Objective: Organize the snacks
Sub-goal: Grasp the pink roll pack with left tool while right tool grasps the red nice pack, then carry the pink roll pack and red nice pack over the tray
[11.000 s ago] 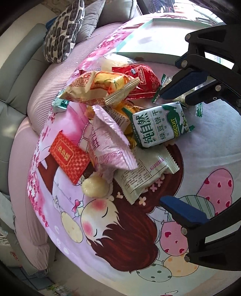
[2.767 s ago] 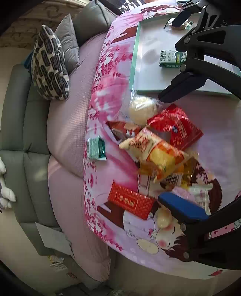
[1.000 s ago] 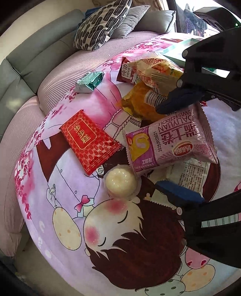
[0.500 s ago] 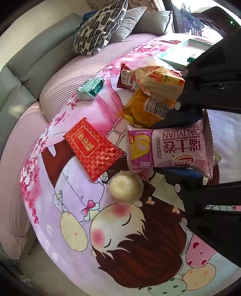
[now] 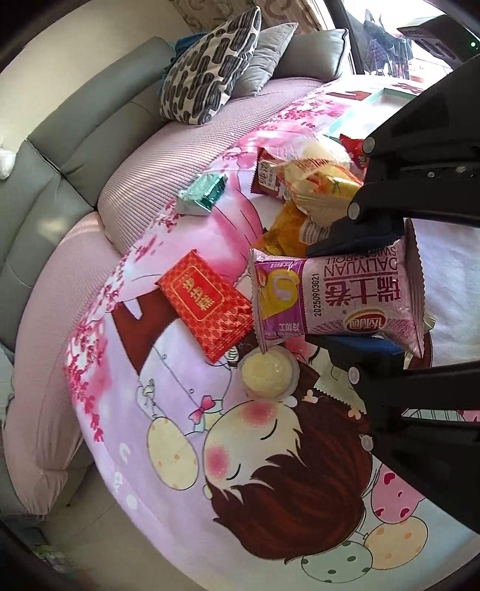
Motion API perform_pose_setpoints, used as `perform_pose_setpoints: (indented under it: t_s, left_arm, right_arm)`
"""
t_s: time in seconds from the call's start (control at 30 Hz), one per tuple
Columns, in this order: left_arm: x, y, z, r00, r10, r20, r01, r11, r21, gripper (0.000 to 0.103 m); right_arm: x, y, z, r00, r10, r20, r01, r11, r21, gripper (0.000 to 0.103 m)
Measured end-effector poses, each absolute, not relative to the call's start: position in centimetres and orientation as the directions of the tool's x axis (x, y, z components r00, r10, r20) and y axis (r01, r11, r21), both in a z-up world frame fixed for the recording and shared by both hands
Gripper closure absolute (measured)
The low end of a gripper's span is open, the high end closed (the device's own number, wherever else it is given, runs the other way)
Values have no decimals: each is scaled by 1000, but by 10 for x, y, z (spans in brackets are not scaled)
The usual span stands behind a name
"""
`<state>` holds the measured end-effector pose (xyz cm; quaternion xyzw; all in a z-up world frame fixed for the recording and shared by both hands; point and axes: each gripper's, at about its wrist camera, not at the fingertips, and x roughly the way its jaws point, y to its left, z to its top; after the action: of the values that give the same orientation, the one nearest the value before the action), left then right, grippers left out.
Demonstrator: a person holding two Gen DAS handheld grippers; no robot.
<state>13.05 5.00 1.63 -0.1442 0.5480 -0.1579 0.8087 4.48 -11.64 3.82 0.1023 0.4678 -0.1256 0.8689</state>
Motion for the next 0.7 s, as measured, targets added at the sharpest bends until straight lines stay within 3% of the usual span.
perform_pose_setpoints:
  t_s: [0.7]
  left_arm:
    - [117,40,55,438,-422,-794,160,906,-393,63]
  right_arm:
    - [-1,-143,69,538,-161,-828,429,897,104,50]
